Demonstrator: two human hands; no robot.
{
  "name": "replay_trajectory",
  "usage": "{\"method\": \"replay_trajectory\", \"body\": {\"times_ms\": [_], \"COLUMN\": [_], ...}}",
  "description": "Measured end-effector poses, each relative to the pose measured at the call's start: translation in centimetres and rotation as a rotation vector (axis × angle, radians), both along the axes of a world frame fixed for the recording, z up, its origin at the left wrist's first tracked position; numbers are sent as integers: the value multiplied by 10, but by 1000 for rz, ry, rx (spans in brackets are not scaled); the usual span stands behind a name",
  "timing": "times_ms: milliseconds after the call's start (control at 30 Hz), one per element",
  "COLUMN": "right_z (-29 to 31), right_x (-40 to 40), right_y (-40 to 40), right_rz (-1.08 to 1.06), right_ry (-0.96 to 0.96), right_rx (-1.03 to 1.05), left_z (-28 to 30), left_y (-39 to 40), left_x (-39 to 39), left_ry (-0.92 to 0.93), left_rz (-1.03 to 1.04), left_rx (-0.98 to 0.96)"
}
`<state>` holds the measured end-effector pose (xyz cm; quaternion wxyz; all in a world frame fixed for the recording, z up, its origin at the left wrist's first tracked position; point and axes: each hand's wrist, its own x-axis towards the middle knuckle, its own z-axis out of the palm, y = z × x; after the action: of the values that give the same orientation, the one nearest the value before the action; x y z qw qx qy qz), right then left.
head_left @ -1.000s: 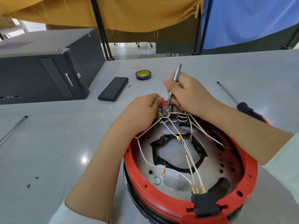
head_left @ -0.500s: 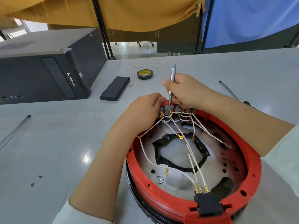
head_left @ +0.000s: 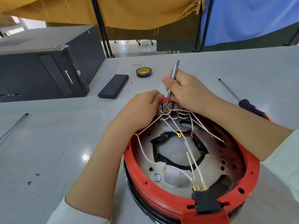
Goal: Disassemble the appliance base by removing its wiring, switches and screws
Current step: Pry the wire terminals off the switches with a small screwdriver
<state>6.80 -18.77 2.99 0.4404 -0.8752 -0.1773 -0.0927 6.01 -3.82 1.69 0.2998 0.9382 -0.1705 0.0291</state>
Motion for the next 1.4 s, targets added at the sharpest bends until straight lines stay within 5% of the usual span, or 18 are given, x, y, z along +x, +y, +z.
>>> {"method": "replay_trajectory", "body": {"times_ms": [433,833,1067,1400], "right_z": [1,8,14,-4], "right_x": [1,21,1,-9], "right_y": [1,8,-5,-13], "right_rz": [-31,-65,-15,-24], "right_ry": [27,319,250,111], "right_rx": [5,5,236,242], "left_z": [1,0,1,-1], "left_y": [0,0,0,1], "left_x": [-1,0,-1,0], "left_ry": [-2,16,23,28], "left_rz": [-5,3,-11,-15], "left_rx": [8,5,-5,-23]}}
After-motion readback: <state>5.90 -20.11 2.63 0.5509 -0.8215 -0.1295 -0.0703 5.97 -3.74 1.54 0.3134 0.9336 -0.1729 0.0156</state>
